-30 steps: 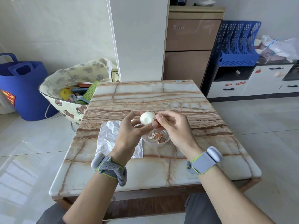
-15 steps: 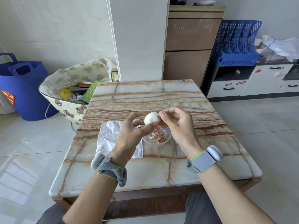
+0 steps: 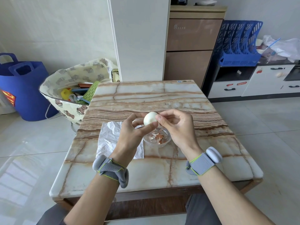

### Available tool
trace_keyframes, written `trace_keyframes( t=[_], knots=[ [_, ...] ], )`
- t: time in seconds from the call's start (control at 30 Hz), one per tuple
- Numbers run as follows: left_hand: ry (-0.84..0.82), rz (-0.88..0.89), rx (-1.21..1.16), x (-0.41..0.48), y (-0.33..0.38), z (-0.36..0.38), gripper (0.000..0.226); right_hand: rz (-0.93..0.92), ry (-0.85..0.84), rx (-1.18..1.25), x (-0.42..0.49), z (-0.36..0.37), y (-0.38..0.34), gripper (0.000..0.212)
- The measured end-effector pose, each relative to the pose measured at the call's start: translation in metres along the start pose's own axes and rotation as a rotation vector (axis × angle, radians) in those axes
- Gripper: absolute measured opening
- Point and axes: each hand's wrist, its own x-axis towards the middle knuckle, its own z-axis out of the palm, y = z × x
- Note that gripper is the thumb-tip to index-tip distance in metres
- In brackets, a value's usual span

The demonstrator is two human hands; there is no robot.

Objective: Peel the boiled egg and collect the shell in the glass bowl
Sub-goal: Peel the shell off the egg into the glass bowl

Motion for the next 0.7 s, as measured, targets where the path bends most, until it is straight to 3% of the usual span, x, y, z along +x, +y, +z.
trace_keyframes(
  t=[0.27, 0.7],
  knots=[
    [0.004, 0.014, 0.003, -0.0004, 0.0001, -0.0003, 0.038, -0.109, 0.025, -0.195, -0.0051, 0.0017, -0.0043, 0.011],
    [-0.004, 0.014, 0.002, -0.0021, 0.002, 0.0005, 0.042, -0.16, 0.097, -0.273, -0.0086, 0.0047, -0.009, 0.007]
  ],
)
